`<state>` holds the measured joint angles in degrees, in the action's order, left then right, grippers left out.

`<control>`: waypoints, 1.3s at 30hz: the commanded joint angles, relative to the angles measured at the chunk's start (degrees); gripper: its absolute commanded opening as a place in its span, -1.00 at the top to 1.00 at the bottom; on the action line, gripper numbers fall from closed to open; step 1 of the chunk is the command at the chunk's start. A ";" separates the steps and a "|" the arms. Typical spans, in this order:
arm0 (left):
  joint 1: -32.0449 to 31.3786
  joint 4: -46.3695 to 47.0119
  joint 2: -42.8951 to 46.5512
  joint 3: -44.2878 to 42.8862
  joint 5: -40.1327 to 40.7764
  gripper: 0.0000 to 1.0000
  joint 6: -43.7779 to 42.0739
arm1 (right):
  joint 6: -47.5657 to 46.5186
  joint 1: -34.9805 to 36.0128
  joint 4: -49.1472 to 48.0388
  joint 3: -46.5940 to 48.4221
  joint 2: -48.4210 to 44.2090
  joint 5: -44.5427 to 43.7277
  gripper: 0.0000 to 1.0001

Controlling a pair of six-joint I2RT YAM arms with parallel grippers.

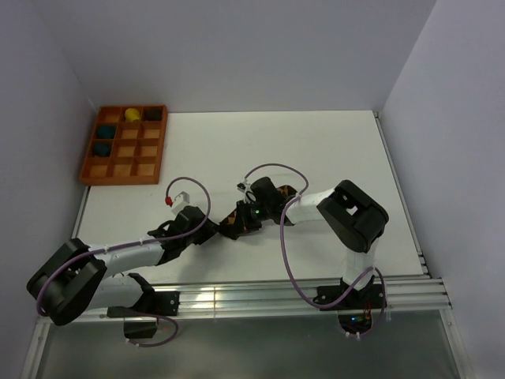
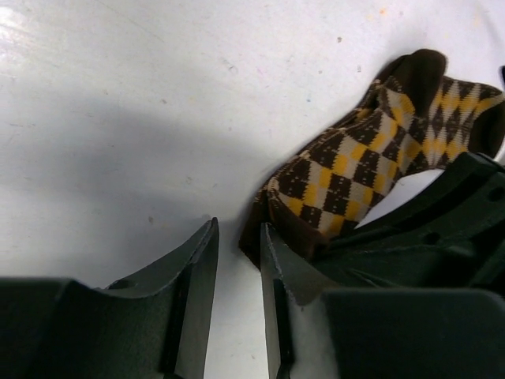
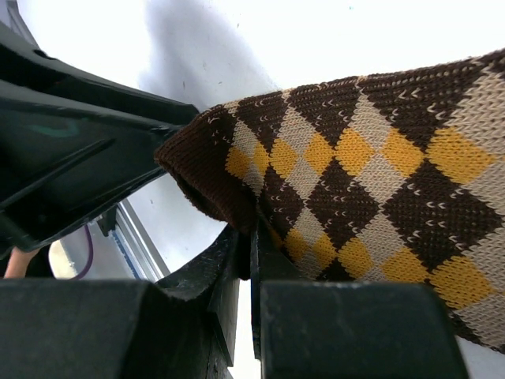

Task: Roll the socks
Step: Roll the sock at the center of the board.

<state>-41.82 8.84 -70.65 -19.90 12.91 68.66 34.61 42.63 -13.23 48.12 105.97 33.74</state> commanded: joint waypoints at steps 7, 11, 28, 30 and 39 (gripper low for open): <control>-0.36 2.94 -1.33 -0.84 0.36 0.47 0.95 | -2.44 0.61 4.00 0.75 -1.03 -4.11 1.00; -0.36 2.85 -0.72 -0.93 0.72 0.65 0.68 | -4.11 1.05 5.32 1.36 -1.56 -5.43 0.99; -0.36 3.55 -0.71 -0.67 0.01 0.99 -1.16 | -8.15 2.37 10.68 2.77 -8.32 -9.21 0.28; -0.36 3.20 -0.63 -0.75 0.10 0.99 -1.42 | -8.42 2.28 11.12 2.77 -9.03 -9.74 0.28; -0.28 3.38 -0.71 -0.84 -0.43 0.99 -2.04 | -9.38 2.37 11.83 3.04 -8.77 -11.24 0.30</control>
<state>-41.87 10.33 -72.20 -19.90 12.32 67.96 26.79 44.75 -1.76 49.63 97.93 23.83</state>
